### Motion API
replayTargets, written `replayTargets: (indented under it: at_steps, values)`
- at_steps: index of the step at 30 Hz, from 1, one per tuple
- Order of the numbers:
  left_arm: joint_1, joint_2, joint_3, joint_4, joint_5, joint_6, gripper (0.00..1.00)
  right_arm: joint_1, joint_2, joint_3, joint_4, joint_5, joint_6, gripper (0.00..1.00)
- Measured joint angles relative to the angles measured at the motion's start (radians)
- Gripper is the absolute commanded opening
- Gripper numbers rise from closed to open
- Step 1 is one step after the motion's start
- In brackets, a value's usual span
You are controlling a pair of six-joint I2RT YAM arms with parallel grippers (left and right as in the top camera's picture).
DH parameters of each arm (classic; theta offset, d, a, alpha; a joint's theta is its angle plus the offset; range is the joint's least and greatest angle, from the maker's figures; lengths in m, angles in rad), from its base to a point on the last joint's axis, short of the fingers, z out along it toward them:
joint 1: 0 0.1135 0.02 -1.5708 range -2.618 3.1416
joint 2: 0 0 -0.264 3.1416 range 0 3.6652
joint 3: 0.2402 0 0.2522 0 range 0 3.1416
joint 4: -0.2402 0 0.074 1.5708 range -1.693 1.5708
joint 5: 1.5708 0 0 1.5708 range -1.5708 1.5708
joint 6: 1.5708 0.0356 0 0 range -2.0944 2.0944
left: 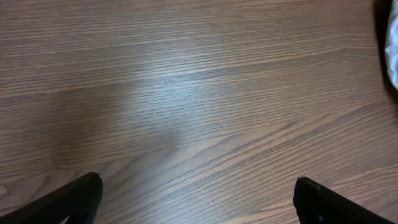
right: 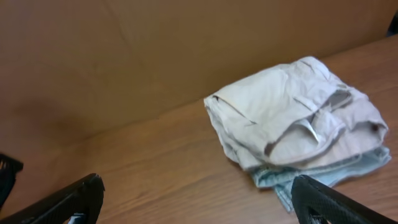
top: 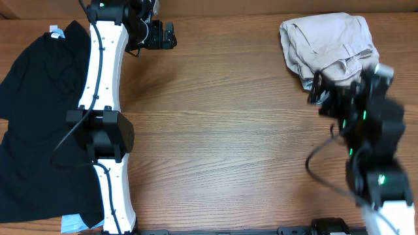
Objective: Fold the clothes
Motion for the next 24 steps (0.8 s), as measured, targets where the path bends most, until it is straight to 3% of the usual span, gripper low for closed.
replayTargets:
  at_steps: [8, 14, 19, 24]
  values:
    - [0.0, 0.0, 0.0, 0.0, 0.0, 0.0, 1.0, 0.0, -0.322, -0.34, 0.043, -0.011, 0.0, 1.0]
    - [0.0, 0.0, 0.0, -0.001, 0.0, 0.0, 1.0, 0.0, -0.484, -0.57, 0.208, -0.018, 0.025, 1.0]
    - [0.0, 0.0, 0.0, -0.001, 0.0, 0.0, 1.0, 0.0, -0.557, -0.725, 0.362, -0.019, 0.079, 1.0]
    - [0.0, 0.0, 0.0, -0.002, 0.0, 0.0, 1.0, 0.0, -0.585, -0.795, 0.396, -0.028, 0.108, 1.0]
